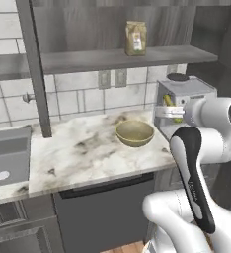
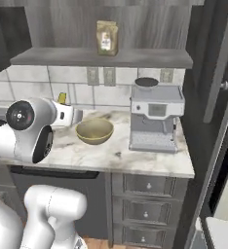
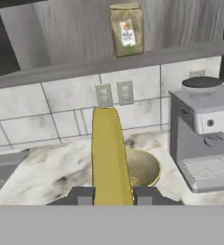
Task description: Pick the egg and butter from the fridge and place them by the bowl for mixing.
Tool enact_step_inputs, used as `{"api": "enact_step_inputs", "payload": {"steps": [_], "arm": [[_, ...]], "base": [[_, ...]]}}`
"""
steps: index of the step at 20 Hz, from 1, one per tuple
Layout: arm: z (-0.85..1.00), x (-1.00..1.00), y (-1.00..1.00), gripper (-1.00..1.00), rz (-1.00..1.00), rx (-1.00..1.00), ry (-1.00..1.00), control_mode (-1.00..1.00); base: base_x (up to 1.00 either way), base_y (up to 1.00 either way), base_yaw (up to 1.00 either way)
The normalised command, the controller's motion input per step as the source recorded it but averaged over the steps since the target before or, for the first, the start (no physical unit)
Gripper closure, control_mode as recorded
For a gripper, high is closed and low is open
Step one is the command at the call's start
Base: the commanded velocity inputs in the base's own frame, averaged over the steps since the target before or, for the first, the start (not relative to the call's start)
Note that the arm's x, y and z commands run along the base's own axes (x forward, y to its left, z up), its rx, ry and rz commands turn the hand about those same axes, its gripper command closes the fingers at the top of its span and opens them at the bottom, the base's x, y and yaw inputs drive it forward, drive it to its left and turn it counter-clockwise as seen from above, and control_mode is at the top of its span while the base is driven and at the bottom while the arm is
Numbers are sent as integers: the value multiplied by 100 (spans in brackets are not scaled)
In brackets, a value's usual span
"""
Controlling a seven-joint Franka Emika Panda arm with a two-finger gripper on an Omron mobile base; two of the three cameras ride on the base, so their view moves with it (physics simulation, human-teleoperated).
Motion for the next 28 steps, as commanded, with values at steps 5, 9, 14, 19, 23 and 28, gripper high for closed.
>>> {"api": "enact_step_inputs", "payload": {"steps": [5,9,14,19,23,28], "arm": [[0,0,0,100,0,0,0,100],[0,0,0,100,0,0,0,100],[-24,7,3,100,0,-4,20,-100],[-58,5,1,100,3,-1,42,-100],[-29,1,1,100,0,0,27,-100],[-57,3,0,100,1,-2,30,-100]], "base": [[87,100,6],[12,6,-1],[4,0,0],[0,0,0],[0,0,0],[0,0,0]]}}
